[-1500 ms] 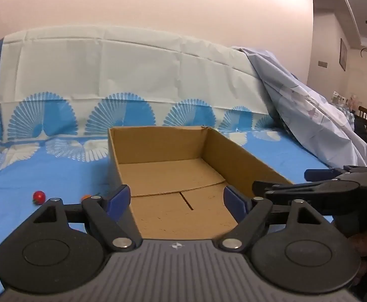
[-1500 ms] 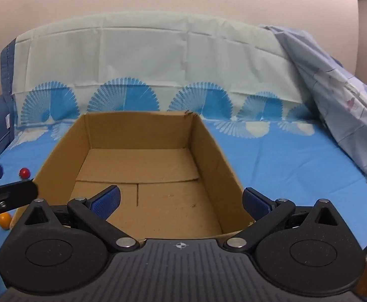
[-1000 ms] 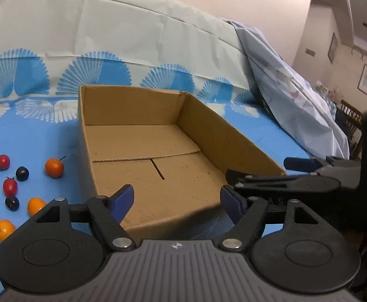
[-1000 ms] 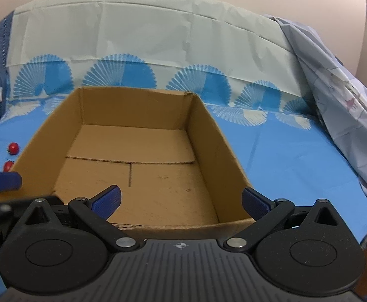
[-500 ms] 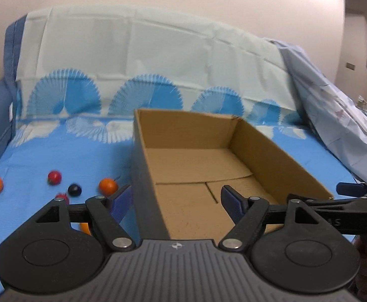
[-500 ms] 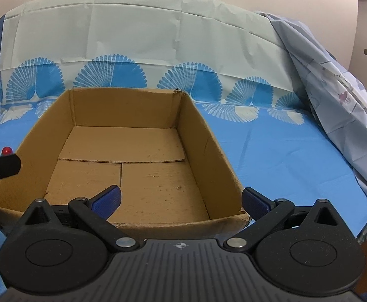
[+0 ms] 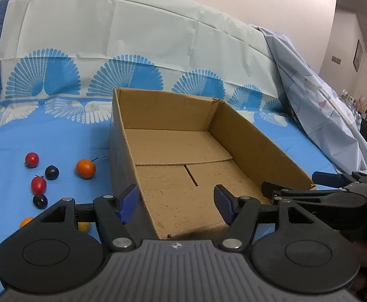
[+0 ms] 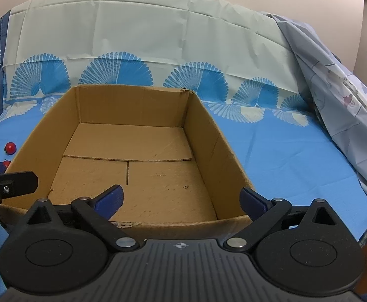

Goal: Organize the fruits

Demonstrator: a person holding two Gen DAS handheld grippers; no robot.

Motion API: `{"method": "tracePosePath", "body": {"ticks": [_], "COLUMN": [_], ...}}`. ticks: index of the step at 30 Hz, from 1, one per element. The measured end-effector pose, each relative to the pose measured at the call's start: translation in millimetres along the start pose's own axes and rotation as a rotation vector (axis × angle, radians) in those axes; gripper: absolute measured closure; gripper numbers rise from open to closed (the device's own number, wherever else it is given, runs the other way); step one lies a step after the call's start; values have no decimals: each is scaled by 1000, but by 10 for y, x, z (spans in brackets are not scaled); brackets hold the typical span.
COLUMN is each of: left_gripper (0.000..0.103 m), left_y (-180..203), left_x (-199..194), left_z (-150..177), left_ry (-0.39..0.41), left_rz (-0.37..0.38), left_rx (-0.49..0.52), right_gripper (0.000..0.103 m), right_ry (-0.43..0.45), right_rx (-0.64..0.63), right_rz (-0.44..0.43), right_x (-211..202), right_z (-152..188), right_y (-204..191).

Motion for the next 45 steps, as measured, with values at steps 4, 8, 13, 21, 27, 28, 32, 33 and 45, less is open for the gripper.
{"method": "tracePosePath", "body": {"ticks": [4,8,13,21,27,28,32,33,45], "left_gripper": [32,26,26,27,28,28,28,28,68], "left_y": [68,201,312,316,314,316,296,299,-64], "left_x": [-47,-132,-183,-251,-320,-327,-357,-364,-644], "left_z": [1,-12,3,-8,5,7,12,18,-319], "left_ry": [29,83,111,148,155,154,150,150,78], "left_rz": [-11,-19,-3,0,3,4,12,11,92], "left_rx": [55,152,202,193,191,191,187,190,264], "right_gripper": [5,6,11,17,17,17,15,14,51], "right_ry": [16,40,63,93,110,110,104,101,111], "right_rx": [-17,-58,-95,-75,-74,-70,-51,-42,62], "right_rz": [-5,-1,13,8,0,0,1,-1,-78], "right_x": [-3,-33,-68,-123,-180,-185,-199,-201,-302], "right_z": [-9,-6,-5,-54,-81,-82,-92,-97,-212], "right_y": [-68,-129,-185,-221,-257,-258,-260,-260,-495]}}
Point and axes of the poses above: each gripper's, at about its wrist camera, not at the fingertips, and x roughly the way its jaws point, y to its right, z to its underside, the point moved 5 cm from there along x, roughly the way its jaws point, and after that the axes turned 7 degrees about z, right-handed, at the moved point
